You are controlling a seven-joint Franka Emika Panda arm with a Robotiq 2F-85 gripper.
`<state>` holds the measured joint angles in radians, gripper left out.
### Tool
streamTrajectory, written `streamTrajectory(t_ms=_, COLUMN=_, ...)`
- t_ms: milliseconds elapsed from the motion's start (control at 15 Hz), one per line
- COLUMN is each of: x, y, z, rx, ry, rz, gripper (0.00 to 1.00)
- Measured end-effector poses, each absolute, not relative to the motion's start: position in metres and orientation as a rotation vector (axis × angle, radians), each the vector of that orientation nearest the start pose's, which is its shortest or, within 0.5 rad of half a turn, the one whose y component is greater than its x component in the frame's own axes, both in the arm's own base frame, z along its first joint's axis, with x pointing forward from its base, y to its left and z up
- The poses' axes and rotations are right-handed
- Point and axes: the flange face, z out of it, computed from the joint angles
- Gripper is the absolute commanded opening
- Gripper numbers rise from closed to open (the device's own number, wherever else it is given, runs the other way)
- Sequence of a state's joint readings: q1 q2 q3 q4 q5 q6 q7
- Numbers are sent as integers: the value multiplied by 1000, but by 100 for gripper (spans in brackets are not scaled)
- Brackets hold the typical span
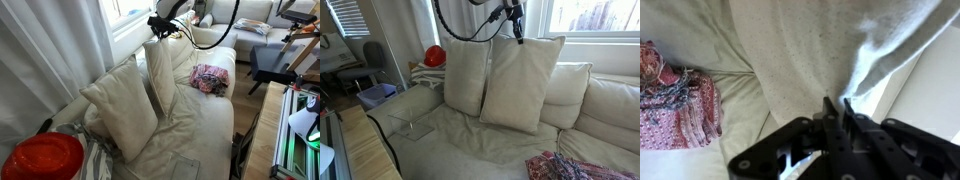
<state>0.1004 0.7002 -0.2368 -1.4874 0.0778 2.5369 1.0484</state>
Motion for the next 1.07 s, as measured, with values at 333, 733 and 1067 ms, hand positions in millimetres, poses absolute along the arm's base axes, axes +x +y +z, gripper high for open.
streamTrajectory(t_ms=333, x=714, y=-91, z=354, rx=-2762, ry=1381, rz=-505, gripper=2)
streamTrajectory(t_ms=733, x=678, y=-93, z=374, rx=-3055, ry=1057, rz=-195, gripper=2)
streamTrajectory(t_ms=1067, x=675, y=-60, z=313, rx=-3104, ry=923, rz=-67, gripper=8)
